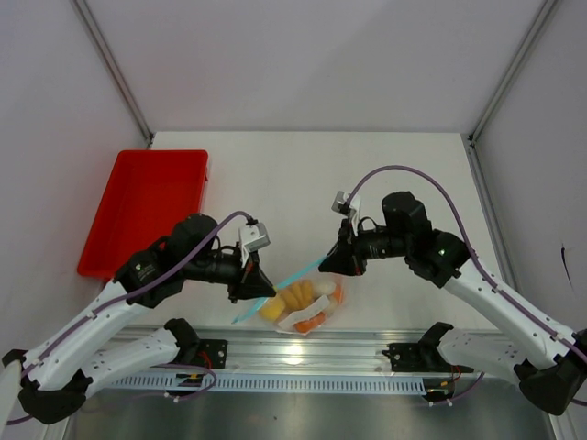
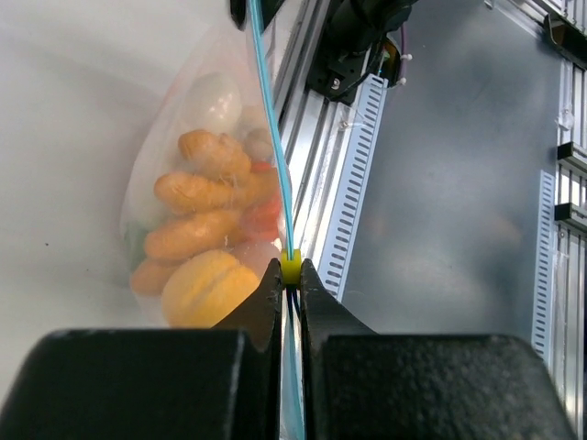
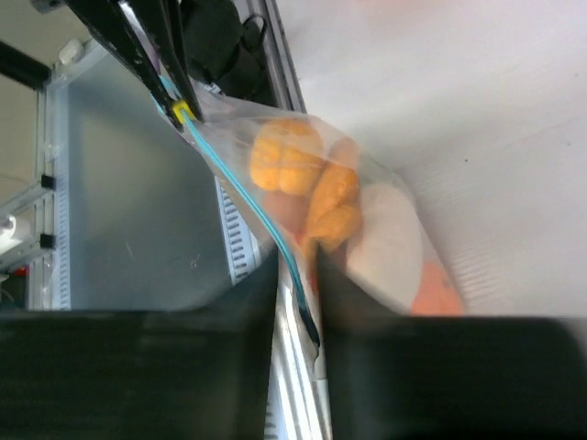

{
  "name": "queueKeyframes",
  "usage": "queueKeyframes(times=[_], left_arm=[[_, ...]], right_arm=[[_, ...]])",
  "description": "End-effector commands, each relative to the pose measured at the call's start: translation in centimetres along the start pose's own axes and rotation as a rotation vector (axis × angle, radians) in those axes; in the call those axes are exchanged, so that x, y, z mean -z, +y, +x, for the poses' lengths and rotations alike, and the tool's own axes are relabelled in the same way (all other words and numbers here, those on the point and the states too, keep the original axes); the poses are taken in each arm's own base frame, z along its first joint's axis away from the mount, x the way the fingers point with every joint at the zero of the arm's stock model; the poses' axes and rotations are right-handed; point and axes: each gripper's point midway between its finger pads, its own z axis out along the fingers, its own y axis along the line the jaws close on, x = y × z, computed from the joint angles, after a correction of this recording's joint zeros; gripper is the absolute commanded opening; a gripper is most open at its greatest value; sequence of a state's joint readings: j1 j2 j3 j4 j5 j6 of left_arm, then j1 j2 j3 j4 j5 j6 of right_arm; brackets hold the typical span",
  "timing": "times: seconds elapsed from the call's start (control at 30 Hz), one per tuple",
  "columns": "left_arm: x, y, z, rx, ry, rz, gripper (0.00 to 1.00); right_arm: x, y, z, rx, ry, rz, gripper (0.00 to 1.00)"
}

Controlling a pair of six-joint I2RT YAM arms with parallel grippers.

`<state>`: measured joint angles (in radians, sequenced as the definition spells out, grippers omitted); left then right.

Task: Place the food in the zip-top bag and seal the zipper
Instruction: Zip the zipper food storage bag at the center of the board.

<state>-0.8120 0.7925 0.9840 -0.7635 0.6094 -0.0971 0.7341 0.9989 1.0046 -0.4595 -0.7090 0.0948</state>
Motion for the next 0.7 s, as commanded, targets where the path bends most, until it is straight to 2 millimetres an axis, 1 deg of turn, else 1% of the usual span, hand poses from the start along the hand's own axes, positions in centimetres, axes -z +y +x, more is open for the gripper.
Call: queueKeyframes(times=[0.0,0.03,0.07,0.1,0.13,0.17,0.2,0.27,0.3,0.37,0.4,0.47,0.53,0.57,0.67], left_arm=[[0.5,-1.4,-0.2,-0.001,0.012,0.059,0.01],[0.7,-1.8,-0.9,-0.014,0.001,0.073,0.01],[0.5,-1.7,-1.0,-0.017,0.01,0.077,0.01],[0.4,-1.8,-1.2,-0.023,0.009,0.084,0.01],[0.4,-2.0,-1.6,-0.031,0.005,0.1,0.01],[0.3,-2.0,-1.7,-0.032,0.01,0.107,0.01],[0.2,-2.1,-2.1,-0.041,0.004,0.114,0.01],[0.1,-2.2,-2.5,-0.047,0.001,0.12,0.01],[0.0,-2.1,-2.7,-0.045,0.006,0.123,0.01],[-0.1,-2.3,-2.9,-0.049,0.005,0.134,0.0],[0.1,-2.5,-3.5,-0.06,-0.009,0.137,0.01],[-0.1,-2.5,-3.7,-0.062,-0.015,0.143,0.01],[-0.2,-2.6,-3.6,-0.058,-0.01,0.152,0.01],[-0.1,-2.7,-3.8,-0.061,-0.015,0.157,0.01],[-0.2,-2.6,-3.9,-0.06,-0.015,0.149,0.01]], right_arm=[[-0.3,1.3,-1.4,0.078,0.01,-0.056,0.35],[-0.8,2.2,-0.9,0.098,0.041,-0.078,0.46],[-1.2,2.4,-0.9,0.103,0.057,-0.083,0.59],[-1.2,3.1,-1.6,0.117,0.051,-0.097,0.63],[-1.4,3.7,-1.6,0.12,0.064,-0.116,0.68],[-1.8,3.7,-1.6,0.138,0.073,-0.124,0.7],[-1.7,4.2,-2.4,0.157,0.064,-0.138,0.71],[-2.1,4.4,-2.3,0.164,0.088,-0.154,0.71],[-2.6,4.2,-2.1,0.156,0.108,-0.158,0.71],[-3.1,4.7,-1.8,0.166,0.137,-0.188,0.69],[-3.4,4.7,-1.5,0.164,0.151,-0.19,0.69],[-4.1,4.6,-1.0,0.158,0.178,-0.197,0.67],[-4.8,4.7,-0.2,0.156,0.214,-0.209,0.63],[-5.0,4.9,-0.3,0.16,0.218,-0.214,0.6],[-5.4,5.5,0.4,0.157,0.243,-0.239,0.55]])
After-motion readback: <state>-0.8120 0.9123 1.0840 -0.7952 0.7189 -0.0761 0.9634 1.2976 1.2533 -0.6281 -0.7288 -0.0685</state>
